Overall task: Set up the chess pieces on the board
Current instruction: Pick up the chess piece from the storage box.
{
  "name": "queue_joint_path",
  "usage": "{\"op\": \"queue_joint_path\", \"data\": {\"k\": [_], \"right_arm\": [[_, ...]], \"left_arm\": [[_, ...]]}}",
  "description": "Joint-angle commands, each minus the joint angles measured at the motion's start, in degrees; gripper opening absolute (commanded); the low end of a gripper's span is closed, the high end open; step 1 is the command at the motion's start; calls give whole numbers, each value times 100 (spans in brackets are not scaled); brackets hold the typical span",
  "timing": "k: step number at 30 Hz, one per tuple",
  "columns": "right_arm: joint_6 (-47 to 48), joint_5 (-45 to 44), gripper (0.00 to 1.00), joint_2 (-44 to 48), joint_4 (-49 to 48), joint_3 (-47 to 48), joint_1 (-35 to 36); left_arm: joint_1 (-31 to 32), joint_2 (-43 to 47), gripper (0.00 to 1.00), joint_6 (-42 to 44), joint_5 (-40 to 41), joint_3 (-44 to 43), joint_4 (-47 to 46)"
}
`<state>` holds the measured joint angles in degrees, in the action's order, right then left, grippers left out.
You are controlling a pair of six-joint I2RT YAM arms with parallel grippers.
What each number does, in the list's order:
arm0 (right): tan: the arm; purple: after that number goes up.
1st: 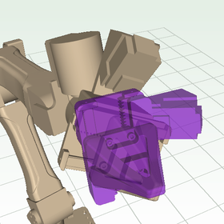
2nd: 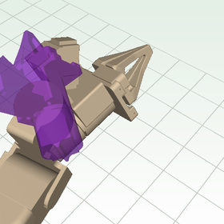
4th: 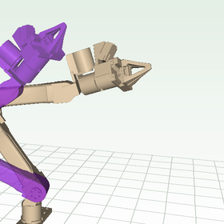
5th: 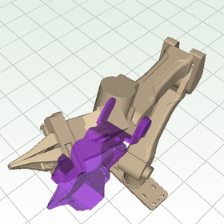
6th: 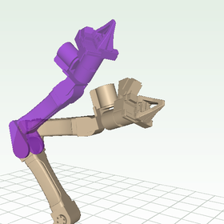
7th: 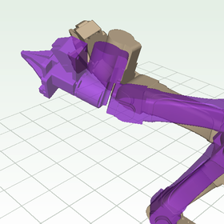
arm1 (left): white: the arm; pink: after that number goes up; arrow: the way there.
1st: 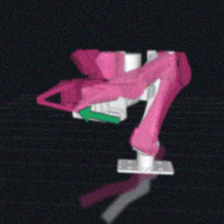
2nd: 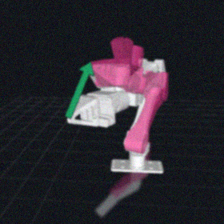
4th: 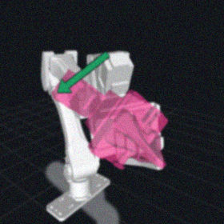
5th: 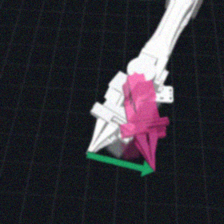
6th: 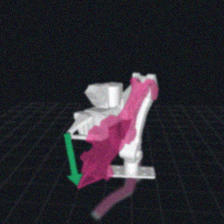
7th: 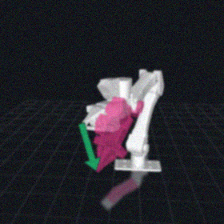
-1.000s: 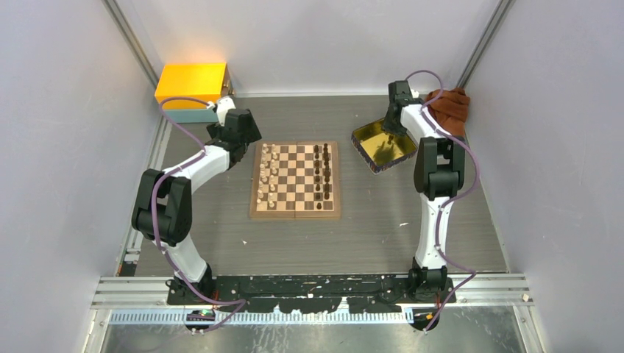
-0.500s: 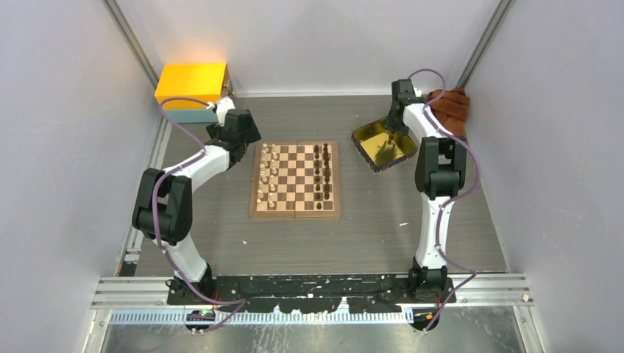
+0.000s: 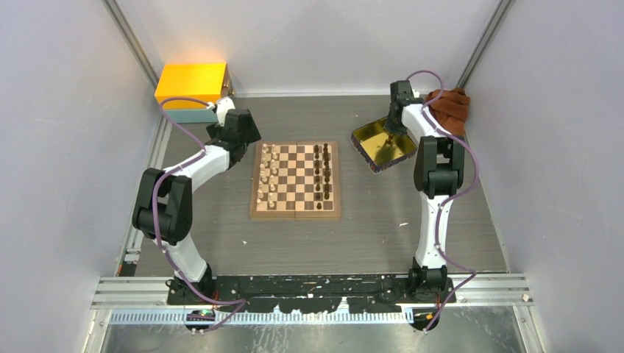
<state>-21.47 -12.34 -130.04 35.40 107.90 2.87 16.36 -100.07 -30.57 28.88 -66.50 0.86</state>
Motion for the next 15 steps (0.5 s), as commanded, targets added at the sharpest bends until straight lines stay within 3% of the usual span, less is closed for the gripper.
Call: {"op": "queue_joint_path", "data": {"k": [1,11,15], "right_arm": [[14,2,24,26,-147,276,-8],[85,-13,1,154,-152,243,-8],[141,-19,1,330,-280,129,-6]], "left_arm": [[-45,-4,95,89,91,-180,-245],[-54,5,95,78,74,-178,-245],[-54,31,95,52,56,-153,-247]]}}
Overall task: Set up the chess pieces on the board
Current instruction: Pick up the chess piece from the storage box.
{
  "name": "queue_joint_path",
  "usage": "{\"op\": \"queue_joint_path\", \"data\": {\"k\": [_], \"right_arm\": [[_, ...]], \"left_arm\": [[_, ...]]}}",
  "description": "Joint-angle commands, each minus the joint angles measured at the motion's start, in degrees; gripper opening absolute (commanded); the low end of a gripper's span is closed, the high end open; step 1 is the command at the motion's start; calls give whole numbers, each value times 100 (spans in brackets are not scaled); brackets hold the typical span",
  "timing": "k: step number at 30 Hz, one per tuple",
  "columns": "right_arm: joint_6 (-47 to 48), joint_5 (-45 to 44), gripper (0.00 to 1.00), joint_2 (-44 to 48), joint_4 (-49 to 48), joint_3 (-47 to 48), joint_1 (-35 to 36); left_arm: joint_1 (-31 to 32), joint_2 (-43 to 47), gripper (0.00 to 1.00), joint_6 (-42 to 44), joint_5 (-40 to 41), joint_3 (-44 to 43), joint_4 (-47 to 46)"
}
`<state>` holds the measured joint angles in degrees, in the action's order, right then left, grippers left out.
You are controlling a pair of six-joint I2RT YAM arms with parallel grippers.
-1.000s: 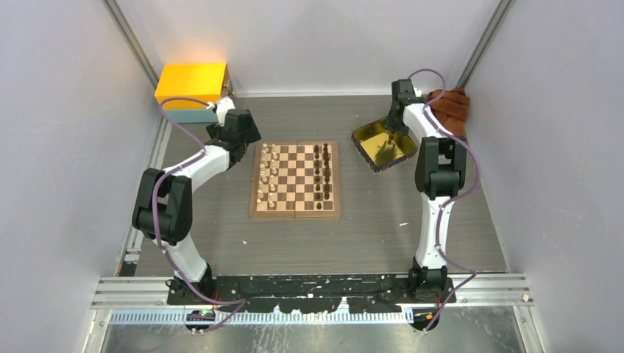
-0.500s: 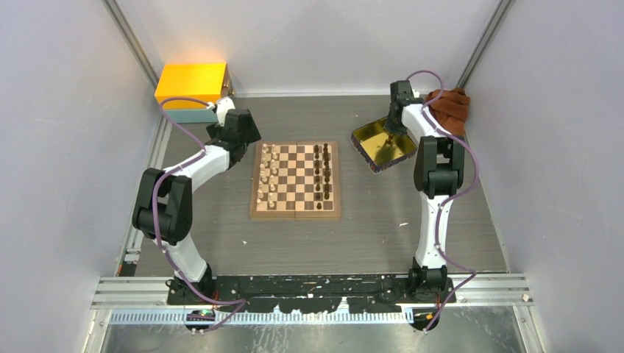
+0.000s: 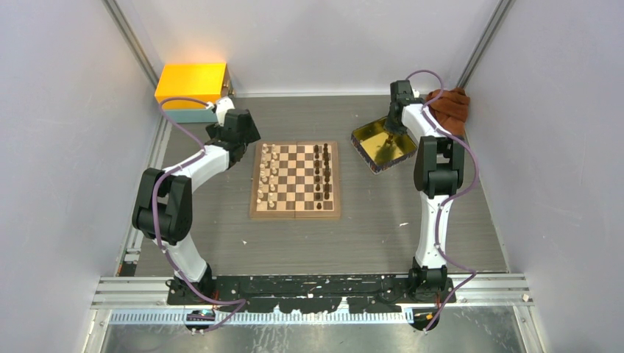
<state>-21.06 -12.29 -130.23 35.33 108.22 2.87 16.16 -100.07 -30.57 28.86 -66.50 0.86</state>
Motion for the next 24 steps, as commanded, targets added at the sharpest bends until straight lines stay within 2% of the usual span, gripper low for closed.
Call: {"op": "queue_joint_path", "data": {"k": [1,24], "right_arm": [[108,-31,1,396,-307,66,-8],[-442,736,1,1230,-808,-471,47]], "left_arm": [[-34,39,95,44,58,-153,-251],[-17,224,95,-64,-62,-12,-253]]}}
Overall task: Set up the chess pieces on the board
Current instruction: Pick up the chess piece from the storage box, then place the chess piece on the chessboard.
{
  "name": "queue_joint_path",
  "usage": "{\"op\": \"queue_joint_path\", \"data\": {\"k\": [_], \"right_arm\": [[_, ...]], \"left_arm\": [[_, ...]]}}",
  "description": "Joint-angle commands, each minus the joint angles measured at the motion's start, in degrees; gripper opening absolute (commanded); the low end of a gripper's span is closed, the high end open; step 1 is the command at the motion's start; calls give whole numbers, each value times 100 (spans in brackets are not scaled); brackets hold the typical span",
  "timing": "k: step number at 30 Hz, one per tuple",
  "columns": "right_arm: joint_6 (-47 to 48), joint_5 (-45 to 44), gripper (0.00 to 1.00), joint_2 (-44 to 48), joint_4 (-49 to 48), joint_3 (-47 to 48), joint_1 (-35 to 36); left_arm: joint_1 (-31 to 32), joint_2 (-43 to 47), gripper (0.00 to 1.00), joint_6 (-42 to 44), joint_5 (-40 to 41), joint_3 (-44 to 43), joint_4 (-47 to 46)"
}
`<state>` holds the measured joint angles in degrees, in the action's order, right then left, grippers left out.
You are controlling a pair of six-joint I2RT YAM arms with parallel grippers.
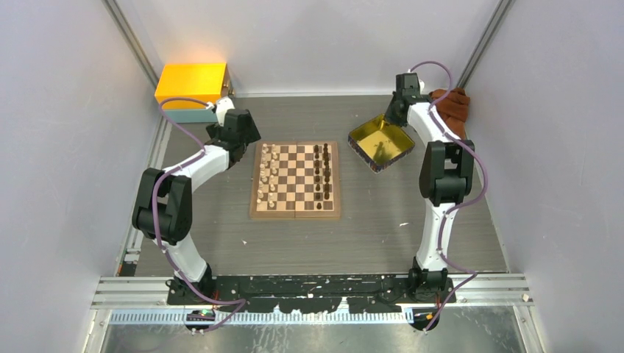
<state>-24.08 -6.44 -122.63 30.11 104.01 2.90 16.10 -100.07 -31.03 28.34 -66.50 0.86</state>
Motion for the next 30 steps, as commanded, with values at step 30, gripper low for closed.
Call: {"op": "queue_joint_path", "data": {"k": [30], "right_arm": [[490,-751,1,4081,1827,-2612,3522]], "left_arm": [[78,369,95,-110,60,-4,-177]]}}
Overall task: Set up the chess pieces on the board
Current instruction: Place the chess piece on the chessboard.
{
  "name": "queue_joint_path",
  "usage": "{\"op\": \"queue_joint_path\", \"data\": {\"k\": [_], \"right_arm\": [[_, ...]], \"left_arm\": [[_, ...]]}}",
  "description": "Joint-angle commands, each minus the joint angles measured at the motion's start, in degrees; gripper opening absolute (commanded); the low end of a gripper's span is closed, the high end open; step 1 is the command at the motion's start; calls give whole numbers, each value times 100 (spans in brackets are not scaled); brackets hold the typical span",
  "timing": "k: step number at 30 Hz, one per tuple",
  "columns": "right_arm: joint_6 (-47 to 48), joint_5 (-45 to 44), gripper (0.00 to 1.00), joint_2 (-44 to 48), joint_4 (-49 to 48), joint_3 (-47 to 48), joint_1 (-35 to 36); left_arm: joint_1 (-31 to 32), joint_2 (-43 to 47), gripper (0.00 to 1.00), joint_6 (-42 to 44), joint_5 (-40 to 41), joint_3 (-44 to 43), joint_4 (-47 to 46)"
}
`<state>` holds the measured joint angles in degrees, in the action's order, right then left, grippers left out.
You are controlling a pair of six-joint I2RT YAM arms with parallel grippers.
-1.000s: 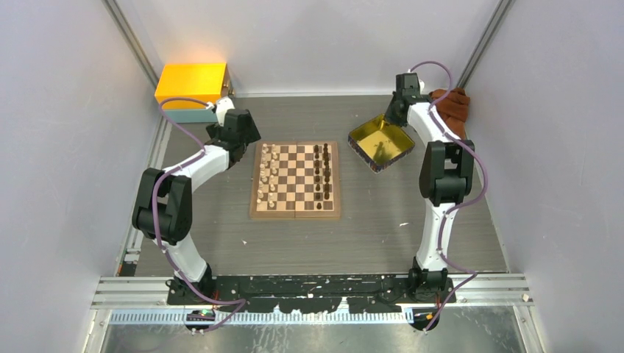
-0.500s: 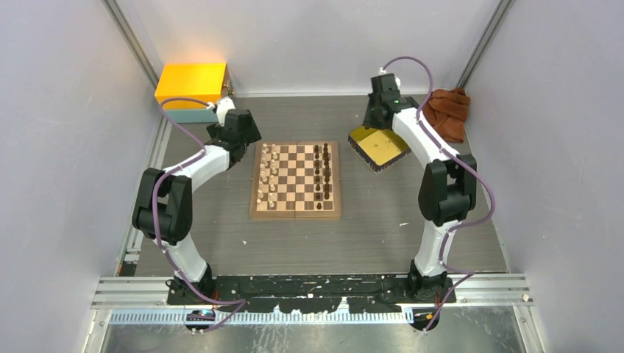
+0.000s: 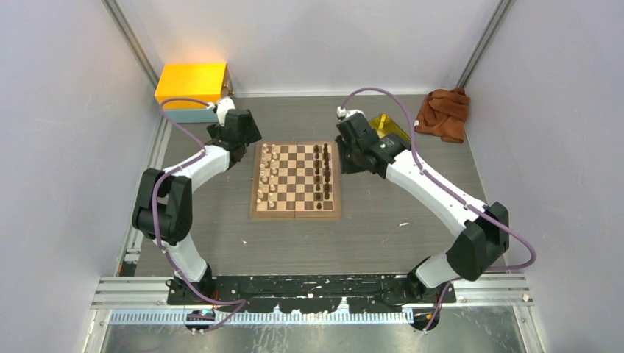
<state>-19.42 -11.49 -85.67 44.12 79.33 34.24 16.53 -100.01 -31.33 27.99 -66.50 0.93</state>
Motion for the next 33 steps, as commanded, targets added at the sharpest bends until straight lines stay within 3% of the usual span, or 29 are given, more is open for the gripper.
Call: {"op": "queue_joint_path", "data": {"k": [1,14,33], "right_arm": [[7,-312,1,418,509,-170,510],[-259,-609,1,33,643,-428,1490],[-229,-420,1,-157,-1553,-1996,1611]], "left_arm": [[34,370,95,-82,93,1,-173],[52,508,95,-66,178,38,-125],[52,554,95,13,216,110,-119]]}}
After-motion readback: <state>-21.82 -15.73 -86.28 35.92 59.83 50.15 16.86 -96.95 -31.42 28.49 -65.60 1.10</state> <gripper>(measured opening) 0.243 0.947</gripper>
